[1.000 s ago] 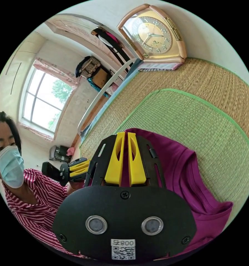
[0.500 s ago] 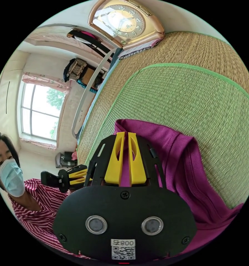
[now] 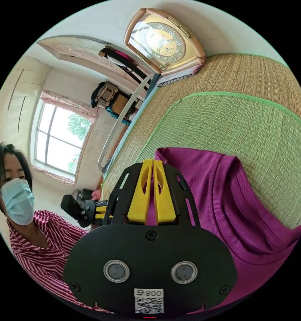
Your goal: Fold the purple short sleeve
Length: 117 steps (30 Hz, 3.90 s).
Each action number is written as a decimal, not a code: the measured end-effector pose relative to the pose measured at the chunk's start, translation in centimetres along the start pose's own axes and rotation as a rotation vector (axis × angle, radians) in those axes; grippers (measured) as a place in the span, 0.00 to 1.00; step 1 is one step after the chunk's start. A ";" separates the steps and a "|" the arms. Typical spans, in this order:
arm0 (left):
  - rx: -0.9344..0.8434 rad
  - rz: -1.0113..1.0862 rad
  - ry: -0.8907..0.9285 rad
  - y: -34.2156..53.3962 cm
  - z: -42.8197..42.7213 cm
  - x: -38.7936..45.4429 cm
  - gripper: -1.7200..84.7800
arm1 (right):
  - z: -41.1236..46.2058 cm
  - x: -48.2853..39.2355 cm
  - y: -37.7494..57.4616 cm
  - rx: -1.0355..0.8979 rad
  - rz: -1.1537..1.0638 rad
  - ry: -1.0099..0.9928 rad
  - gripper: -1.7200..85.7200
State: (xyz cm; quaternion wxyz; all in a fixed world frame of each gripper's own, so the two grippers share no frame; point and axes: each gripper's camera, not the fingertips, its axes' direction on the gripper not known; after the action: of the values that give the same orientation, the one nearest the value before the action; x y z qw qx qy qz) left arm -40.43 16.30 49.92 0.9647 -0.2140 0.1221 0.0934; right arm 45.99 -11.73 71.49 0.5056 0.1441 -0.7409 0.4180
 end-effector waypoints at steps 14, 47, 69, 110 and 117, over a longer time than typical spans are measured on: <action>0.034 -0.079 0.059 0.9 -2.5 -4.2 0.05 | -4.0 -3.4 7.4 0.016 0.097 0.106 0.02; -0.114 -0.605 0.531 23.4 -16.6 -22.6 0.09 | -21.9 -6.2 43.6 0.369 0.642 0.096 0.03; -0.150 -0.814 0.831 35.3 -15.5 -26.8 0.15 | -20.0 -1.3 58.5 0.506 0.789 -0.190 0.15; 0.061 -0.753 1.061 50.8 -28.5 -24.0 0.03 | -25.5 4.8 62.2 0.605 0.527 -0.409 0.04; 0.123 -0.735 1.137 55.8 -32.1 -22.7 0.03 | -24.6 2.8 64.5 0.594 0.483 -0.429 0.04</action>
State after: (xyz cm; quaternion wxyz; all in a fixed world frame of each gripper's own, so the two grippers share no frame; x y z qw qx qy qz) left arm -81.36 49.12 6.17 0.7299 -0.2024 0.5346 -0.3748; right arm 19.18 47.01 46.74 0.1646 0.1892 -0.6893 0.6796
